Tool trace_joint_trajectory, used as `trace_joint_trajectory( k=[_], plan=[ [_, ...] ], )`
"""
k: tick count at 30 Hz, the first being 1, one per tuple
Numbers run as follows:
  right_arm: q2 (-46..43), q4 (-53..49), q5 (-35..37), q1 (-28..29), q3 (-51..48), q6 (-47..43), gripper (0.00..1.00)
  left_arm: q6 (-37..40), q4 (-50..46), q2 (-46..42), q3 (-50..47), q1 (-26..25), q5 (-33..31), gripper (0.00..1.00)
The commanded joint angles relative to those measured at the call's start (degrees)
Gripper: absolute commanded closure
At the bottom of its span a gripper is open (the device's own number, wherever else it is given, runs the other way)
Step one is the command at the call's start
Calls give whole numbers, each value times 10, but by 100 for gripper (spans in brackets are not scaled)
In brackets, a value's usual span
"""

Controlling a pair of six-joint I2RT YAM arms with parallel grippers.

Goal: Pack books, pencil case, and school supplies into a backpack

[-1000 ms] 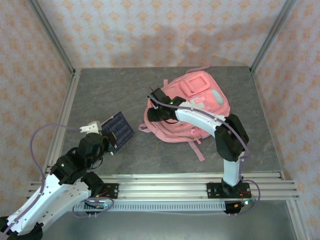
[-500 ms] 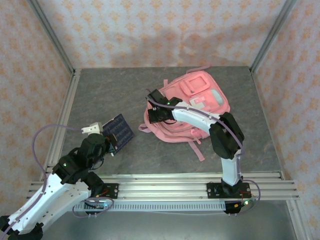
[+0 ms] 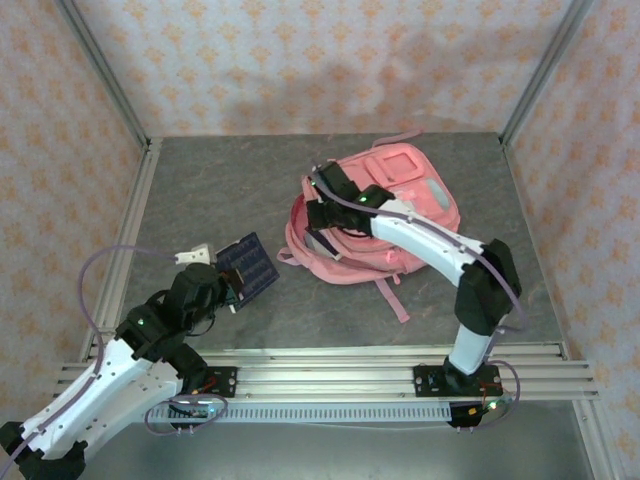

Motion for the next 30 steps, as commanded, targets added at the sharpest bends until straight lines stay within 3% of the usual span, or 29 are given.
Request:
trace_joint_trajectory(
  k=[1,7,15,30],
  plan=[
    [-57,-9,-20,-21,14,-12,100,-19,73,10,8,2,29,100],
    [-102,-20,-91,-62,17,-38,100,-54,171,65,16,2,73,100],
    [-135,16,-163,-107,-9,-4,100,-97,323,174,54,2,134,100],
    [-142,46,-227,-126,14,38,100,-214,559,410,93,2,200,100]
  ],
)
